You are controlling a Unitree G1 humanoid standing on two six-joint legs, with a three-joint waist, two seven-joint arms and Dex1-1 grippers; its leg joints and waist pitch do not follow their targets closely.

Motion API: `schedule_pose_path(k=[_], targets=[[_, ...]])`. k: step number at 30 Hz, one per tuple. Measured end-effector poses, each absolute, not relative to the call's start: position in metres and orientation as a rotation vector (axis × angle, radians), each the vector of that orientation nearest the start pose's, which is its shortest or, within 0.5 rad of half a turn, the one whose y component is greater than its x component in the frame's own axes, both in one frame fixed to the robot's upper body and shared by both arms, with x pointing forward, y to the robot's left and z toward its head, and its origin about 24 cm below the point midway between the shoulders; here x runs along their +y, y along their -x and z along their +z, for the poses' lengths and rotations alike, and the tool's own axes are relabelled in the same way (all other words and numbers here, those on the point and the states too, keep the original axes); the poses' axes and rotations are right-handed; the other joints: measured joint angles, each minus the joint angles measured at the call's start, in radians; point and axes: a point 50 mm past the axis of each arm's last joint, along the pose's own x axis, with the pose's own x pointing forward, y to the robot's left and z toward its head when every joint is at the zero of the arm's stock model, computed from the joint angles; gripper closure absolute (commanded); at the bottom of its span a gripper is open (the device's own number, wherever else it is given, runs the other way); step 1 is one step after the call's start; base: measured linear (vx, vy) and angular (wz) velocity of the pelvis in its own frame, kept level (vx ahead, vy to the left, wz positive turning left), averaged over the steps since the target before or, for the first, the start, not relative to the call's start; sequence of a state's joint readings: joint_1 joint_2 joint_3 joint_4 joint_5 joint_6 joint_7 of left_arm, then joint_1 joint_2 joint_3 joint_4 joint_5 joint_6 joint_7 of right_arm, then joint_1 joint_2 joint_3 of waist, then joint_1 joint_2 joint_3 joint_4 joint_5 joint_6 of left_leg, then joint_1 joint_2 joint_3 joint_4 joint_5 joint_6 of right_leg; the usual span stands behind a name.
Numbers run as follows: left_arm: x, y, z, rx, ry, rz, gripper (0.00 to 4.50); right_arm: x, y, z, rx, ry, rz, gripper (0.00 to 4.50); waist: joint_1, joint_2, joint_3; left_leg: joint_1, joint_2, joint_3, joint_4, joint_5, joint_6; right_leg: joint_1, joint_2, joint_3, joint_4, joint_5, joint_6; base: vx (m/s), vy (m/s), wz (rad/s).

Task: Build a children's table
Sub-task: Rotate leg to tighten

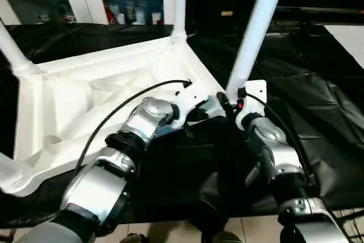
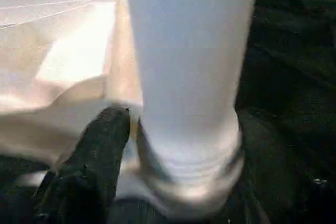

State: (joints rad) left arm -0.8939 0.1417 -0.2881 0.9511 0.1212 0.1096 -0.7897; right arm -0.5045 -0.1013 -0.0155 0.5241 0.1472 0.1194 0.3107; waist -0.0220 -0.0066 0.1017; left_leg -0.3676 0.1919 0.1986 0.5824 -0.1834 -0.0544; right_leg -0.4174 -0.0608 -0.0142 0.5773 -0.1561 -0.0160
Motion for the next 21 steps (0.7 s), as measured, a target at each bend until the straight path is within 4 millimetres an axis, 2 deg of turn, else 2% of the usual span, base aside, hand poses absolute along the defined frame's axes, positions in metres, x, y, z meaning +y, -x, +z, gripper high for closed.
schedule_pose_path(k=[6,11,13,16,20,21], targets=[[0.087,-0.363,0.074,0.364,-0.483,-1.095,4.50,-0.145,-0.334,0.069,0.126,0.102,0.642,0.73,0.001,0.000,0.000,0.000,0.001,0.000,-0.008,0.000,0.000,-0.001,0.001,-0.001,0.000,0.000,0.000,0.000,0.000,0.00],[0.110,-0.352,0.075,0.355,-0.483,-1.255,4.50,-0.157,-0.319,0.065,0.167,0.163,0.843,0.73,0.005,0.000,0.000,0.001,0.001,0.000,-0.012,0.001,0.002,-0.003,0.002,-0.002,0.000,-0.001,0.002,0.000,0.000,0.00],[0.113,-0.344,0.075,0.367,-0.481,-1.347,4.50,-0.158,-0.314,0.065,0.184,0.166,0.912,0.73,0.012,0.001,0.001,0.001,0.001,0.001,-0.012,0.002,0.003,-0.004,0.002,-0.002,0.000,-0.002,0.002,0.000,0.000,0.00],[0.112,-0.335,0.075,0.379,-0.481,-1.456,4.50,-0.158,-0.307,0.066,0.214,0.178,1.020,0.73,0.033,0.003,0.002,0.001,0.001,0.002,-0.011,0.001,0.002,-0.003,0.000,-0.001,-0.001,-0.002,0.001,0.000,0.000,0.00],[0.112,-0.333,0.074,0.390,-0.481,-1.484,4.50,-0.160,-0.304,0.066,0.234,0.166,1.077,0.73,0.045,0.002,0.002,0.000,0.001,0.004,-0.009,0.000,0.000,-0.003,0.000,0.000,0.000,-0.002,0.001,0.000,0.000,0.00],[0.113,-0.333,0.074,0.392,-0.483,-1.484,4.50,-0.161,-0.303,0.066,0.243,0.169,1.091,0.90,0.048,0.003,0.002,0.001,0.001,0.004,-0.009,0.000,0.000,-0.003,0.000,0.000,0.000,-0.002,0.001,0.000,0.000,0.00]])
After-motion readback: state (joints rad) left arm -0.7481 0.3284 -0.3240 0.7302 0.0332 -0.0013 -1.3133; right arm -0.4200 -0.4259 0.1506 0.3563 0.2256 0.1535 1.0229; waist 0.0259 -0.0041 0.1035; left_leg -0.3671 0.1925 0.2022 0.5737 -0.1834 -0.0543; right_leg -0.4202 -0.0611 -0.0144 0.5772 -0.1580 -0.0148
